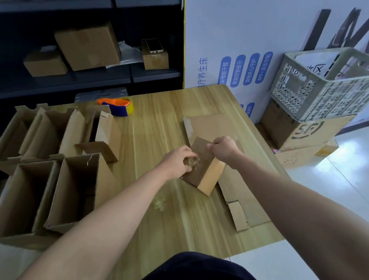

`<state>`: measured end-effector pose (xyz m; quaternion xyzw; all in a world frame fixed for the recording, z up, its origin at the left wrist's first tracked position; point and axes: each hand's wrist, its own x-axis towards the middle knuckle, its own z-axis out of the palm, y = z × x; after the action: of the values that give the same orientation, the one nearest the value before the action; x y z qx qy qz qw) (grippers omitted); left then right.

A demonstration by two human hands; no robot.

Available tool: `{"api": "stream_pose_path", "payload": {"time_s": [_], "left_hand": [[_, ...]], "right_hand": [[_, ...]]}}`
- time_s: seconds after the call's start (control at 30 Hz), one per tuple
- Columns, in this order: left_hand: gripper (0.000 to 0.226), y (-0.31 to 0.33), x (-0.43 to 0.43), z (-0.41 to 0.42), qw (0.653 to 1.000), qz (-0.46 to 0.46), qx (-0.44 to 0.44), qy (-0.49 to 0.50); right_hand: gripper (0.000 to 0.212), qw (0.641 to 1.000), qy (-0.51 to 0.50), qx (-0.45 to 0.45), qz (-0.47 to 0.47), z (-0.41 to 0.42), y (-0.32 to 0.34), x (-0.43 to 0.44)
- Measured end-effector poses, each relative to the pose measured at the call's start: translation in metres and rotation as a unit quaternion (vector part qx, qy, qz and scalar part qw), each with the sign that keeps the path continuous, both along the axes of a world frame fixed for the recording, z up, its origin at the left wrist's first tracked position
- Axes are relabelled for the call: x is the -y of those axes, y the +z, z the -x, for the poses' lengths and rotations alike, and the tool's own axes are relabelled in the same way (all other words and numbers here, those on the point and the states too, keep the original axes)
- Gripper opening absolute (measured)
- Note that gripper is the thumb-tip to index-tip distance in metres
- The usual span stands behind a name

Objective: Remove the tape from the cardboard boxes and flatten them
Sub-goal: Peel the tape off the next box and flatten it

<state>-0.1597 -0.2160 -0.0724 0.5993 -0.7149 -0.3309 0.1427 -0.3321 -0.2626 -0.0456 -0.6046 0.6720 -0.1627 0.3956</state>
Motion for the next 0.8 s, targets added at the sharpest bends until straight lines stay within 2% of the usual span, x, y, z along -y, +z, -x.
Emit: {"api": "stream_pose_path", "payload": {"time_s": [0.23,0.43,0.6,0.7,0.8], "left_hand": [[0.029,-0.01,-0.003,0.013,0.994,0.067,0.055,-0.064],[0.016,-0.012,-0.004,0.026,0.99,0.1,0.066,-0.069],[0.017,-0.019,-0.01,0.018,0.989,0.107,0.061,-0.08],[0.036,-0.02,-0.017,0.012,0.986,0.135,0.055,-0.08],[0.037,-0.019,-0.018,0.008,0.982,0.16,0.069,-0.072]], "right_hand": [[0.028,1.0,-0.005,-0.011,-0.019,0.015,-0.01,-0.004],[0.03,0.999,-0.011,-0.033,-0.025,0.022,-0.015,-0.005],[0.031,0.999,0.003,-0.04,-0.023,0.019,-0.014,-0.005],[0.033,0.999,0.015,-0.05,-0.017,0.015,-0.012,-0.004],[0.036,0.997,0.03,-0.073,-0.007,0.009,-0.009,-0.004]]}}
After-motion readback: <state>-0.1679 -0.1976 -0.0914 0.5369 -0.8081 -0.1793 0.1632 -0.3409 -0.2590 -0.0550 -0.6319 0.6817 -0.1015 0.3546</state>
